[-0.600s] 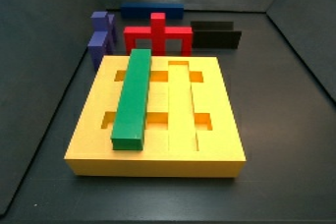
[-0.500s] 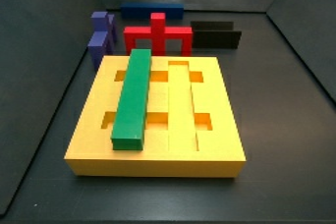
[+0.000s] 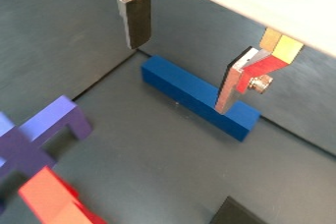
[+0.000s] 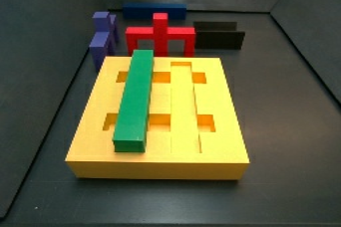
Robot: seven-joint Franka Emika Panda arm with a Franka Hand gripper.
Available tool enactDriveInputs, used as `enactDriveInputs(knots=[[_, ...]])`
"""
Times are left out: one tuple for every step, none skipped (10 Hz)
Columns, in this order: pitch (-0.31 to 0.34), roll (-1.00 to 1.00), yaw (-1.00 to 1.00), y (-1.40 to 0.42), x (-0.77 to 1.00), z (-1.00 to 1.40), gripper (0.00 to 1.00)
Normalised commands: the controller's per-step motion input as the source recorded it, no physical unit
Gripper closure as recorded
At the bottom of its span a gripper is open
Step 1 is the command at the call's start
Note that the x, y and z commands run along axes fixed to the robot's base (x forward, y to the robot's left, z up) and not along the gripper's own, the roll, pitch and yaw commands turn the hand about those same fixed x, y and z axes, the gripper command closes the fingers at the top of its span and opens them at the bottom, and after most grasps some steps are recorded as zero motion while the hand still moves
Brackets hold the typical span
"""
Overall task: Pick up the blue object. Move up. Move to above the board. Insert the blue object.
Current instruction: Pick up the blue object.
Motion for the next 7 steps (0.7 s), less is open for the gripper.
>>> enactDriveInputs(knots=[[0.0, -0.04, -0.85, 0.13, 0.07, -0.15, 0.0], [0.0, -0.04, -0.87, 0.12, 0.05, -0.18, 0.0], [0.0, -0.03, -0.86, 0.13, 0.03, -0.2, 0.0], [0.0, -0.03, -0.86, 0.14, 0.02, -0.22, 0.0], [0.0, -0.03, -0.85, 0.15, 0.02, -0.21, 0.0], [0.0, -0.08, -0.83, 0.12, 0.06, -0.17, 0.0], [-0.059, -0.14, -0.8, 0.11, 0.13, -0.21, 0.0]])
